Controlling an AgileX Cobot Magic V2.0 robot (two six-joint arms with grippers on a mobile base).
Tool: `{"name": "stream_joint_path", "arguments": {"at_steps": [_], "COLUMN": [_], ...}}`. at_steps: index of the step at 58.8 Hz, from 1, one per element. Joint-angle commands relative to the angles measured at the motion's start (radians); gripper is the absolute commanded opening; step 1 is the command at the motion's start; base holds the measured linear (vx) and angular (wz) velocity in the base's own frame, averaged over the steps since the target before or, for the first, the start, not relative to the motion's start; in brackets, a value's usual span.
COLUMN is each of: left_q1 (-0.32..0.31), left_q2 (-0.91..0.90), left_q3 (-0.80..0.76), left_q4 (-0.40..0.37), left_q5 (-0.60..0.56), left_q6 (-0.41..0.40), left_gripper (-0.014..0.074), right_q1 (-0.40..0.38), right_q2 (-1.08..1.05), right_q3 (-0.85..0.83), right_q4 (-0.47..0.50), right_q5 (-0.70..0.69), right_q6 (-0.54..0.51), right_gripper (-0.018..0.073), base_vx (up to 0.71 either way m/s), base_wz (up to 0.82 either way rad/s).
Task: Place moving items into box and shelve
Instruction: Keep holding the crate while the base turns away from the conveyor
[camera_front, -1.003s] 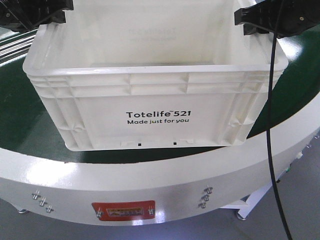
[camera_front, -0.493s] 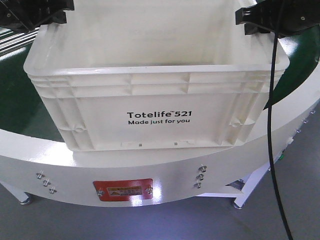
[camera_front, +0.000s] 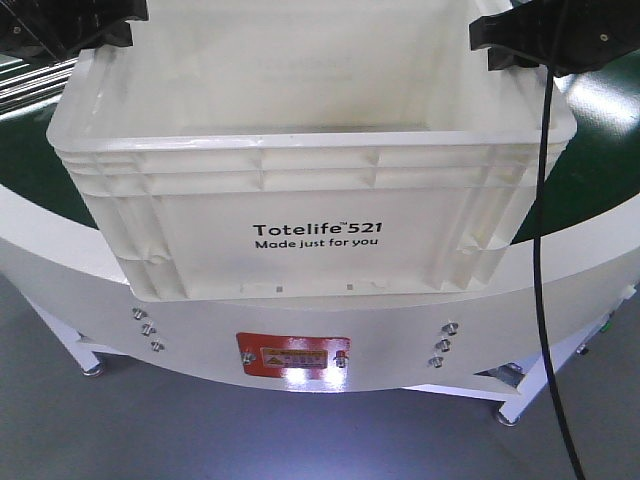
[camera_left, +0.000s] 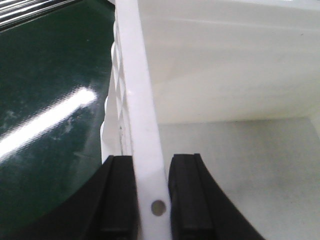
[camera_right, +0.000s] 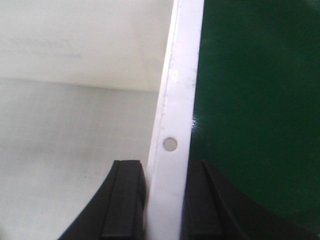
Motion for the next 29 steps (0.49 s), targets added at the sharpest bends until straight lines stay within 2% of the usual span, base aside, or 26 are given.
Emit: {"name": "stream_joint_path", "arguments": {"at_steps": [1, 29], "left_q1": [-0.014, -0.014], "left_q2": [-0.057, -0.057], "left_q3": [-0.055, -0.055], "left_q4": [-0.057, -0.057], "left_q5": [-0.149, -0.149], "left_q6": [0.015, 0.015], "left_gripper": [-0.0016, -0.0016], "right_q1": [0.007, 0.007], "right_q2": [-0.053, -0.053], "right_q3": [-0.051, -0.051], "right_q4": [0.055, 0.055], "right_q5": [-0.152, -0.152], "right_q6": [-0.012, -0.012], "right_gripper": [-0.0013, -0.0013], "base_vx": [-0.07, -0.08], "base_wz": [0.26, 0.31]}}
